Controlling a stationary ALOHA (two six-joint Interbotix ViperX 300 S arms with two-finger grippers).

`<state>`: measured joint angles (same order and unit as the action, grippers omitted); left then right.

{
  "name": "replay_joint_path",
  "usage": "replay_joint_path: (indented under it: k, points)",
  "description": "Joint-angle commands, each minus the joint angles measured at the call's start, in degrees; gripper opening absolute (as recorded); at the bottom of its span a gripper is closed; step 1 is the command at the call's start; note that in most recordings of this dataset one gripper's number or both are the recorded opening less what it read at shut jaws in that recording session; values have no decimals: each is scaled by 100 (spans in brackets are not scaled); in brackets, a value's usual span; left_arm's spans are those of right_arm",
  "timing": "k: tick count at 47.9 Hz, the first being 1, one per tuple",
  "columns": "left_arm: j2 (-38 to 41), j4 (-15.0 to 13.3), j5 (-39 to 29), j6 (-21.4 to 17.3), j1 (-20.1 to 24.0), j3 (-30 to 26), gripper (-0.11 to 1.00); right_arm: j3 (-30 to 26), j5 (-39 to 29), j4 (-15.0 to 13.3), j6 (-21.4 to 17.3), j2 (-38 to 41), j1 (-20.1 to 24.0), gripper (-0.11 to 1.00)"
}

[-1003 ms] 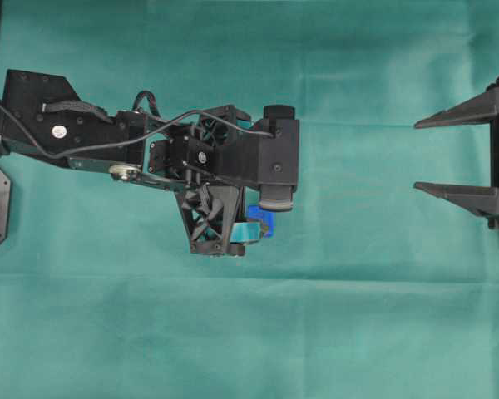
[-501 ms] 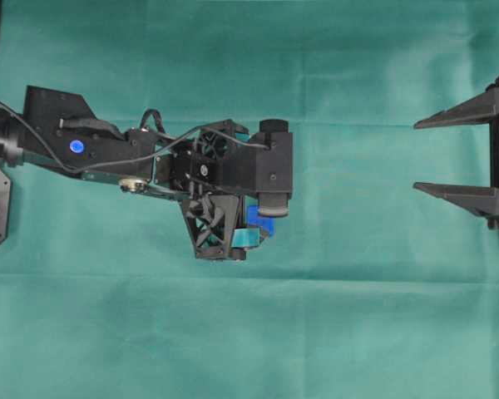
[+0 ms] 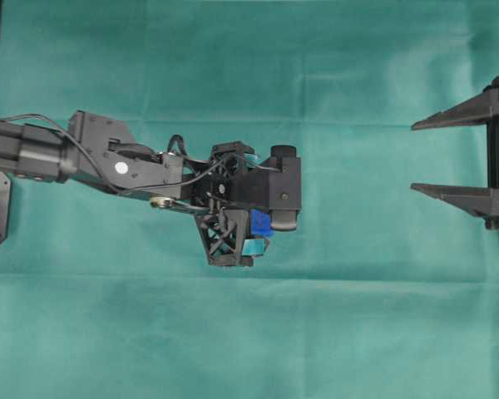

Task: Handover the blue block to the right arm after grasping it with the left arm, then place it in the designated position.
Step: 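Close the left gripper on the blue cube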

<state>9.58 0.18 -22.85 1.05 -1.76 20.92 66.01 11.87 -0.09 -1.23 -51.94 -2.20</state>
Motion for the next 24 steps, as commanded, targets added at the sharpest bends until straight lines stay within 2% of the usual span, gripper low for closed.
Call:
replay_joint_path:
  k: [1, 10, 24]
  points:
    - [-44, 0, 202, 0, -9, 0, 100, -105, 26, 18, -9, 35, -9, 94]
    - [123, 0, 668, 70, 62, 255, 100, -97, 26, 18, -9, 62, 0, 94]
    - [475, 0, 896, 114, 193, 387, 100, -97, 26, 18, -9, 70, -9, 94]
